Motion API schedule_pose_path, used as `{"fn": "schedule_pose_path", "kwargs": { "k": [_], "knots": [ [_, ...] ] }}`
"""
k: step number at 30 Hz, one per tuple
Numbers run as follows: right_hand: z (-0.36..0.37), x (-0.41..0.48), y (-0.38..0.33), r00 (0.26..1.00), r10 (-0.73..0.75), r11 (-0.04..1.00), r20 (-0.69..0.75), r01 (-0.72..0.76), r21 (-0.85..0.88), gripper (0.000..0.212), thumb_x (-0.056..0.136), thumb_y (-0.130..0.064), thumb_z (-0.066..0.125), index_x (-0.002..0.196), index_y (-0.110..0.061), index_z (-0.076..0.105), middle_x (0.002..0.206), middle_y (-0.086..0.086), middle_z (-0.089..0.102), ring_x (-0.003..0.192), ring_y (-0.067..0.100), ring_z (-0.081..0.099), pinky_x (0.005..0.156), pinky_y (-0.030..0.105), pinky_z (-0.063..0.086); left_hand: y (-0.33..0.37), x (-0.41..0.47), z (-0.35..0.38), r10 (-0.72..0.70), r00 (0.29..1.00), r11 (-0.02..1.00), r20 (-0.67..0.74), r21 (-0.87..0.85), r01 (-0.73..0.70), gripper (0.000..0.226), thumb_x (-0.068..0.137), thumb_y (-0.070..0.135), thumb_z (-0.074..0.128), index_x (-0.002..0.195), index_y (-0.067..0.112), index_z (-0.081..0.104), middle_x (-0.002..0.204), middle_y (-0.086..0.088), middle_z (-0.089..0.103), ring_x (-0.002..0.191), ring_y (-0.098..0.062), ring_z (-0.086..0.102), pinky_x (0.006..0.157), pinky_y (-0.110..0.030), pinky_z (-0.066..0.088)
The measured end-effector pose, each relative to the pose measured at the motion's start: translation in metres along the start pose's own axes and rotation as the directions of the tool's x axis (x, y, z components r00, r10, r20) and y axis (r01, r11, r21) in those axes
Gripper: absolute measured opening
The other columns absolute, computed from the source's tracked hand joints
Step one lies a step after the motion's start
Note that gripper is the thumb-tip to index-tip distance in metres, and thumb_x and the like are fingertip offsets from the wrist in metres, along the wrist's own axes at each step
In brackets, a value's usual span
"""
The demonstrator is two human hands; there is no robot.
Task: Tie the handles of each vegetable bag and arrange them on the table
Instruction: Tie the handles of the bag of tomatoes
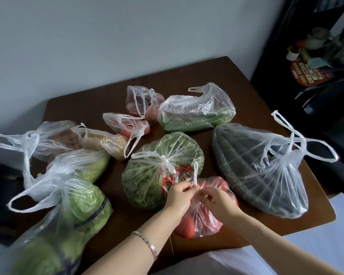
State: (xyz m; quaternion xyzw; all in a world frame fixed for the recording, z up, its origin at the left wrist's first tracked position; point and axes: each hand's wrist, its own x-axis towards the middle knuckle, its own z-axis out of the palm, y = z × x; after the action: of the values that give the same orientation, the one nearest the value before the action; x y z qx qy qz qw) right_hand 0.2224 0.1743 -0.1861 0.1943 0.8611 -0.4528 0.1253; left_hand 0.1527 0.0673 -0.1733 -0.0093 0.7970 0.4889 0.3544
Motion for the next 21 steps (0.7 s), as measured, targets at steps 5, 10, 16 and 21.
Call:
{"fn": "schedule_pose_path", "kwargs": {
  "k": [5, 10, 16, 21],
  "knots": [
    [0.006, 0.001, 0.002, 0.970, 0.226, 0.924, -0.091, -0.183, 0.337, 0.014, 0.089, -0.012, 0.057, 0.078, -0.011, 0.065, 0.060, -0.007, 0.055, 0.047, 0.001, 0.046, 0.045, 0.009, 0.034, 0.014, 0.002, -0.008, 0.229, 0.973, 0.959, -0.041, 0.183, -0.218, 0.020, 0.089, 0.020, 0.056, 0.080, 0.008, 0.069, 0.061, 0.007, 0.062, 0.067, -0.012, 0.061, 0.070, -0.026, 0.049],
    [0.006, 0.007, -0.005, 0.992, 0.122, 0.983, -0.032, -0.116, 0.141, 0.026, 0.090, -0.011, 0.052, 0.064, -0.014, 0.056, 0.053, -0.010, 0.046, 0.045, 0.002, 0.040, 0.043, 0.015, 0.029, 0.021, -0.002, -0.011, 0.328, 0.934, 0.925, 0.145, 0.154, -0.348, 0.018, 0.087, 0.020, 0.061, 0.080, 0.006, 0.071, 0.067, 0.010, 0.065, 0.070, -0.003, 0.061, 0.072, -0.015, 0.047],
    [0.009, 0.005, -0.003, 0.995, -0.082, 0.982, 0.059, 0.091, -0.165, 0.039, 0.088, -0.008, 0.045, 0.053, -0.022, 0.034, 0.057, -0.009, 0.036, 0.052, 0.005, 0.032, 0.050, 0.020, 0.029, 0.033, 0.008, -0.001, 0.228, 0.959, 0.967, 0.167, 0.072, -0.242, 0.019, 0.086, 0.018, 0.063, 0.086, 0.001, 0.071, 0.066, 0.005, 0.063, 0.058, 0.002, 0.056, 0.063, -0.005, 0.045],
    [0.010, 0.000, 0.002, 0.994, -0.097, 0.995, 0.053, 0.098, -0.006, 0.036, 0.089, -0.023, 0.057, 0.055, -0.020, 0.047, 0.058, -0.008, 0.043, 0.051, 0.006, 0.039, 0.052, 0.017, 0.031, 0.034, 0.014, 0.009, 0.128, 0.977, 0.990, 0.169, 0.029, -0.135, 0.018, 0.084, 0.018, 0.066, 0.093, 0.003, 0.071, 0.067, 0.004, 0.066, 0.060, -0.003, 0.060, 0.072, -0.018, 0.052]
  ]
}}
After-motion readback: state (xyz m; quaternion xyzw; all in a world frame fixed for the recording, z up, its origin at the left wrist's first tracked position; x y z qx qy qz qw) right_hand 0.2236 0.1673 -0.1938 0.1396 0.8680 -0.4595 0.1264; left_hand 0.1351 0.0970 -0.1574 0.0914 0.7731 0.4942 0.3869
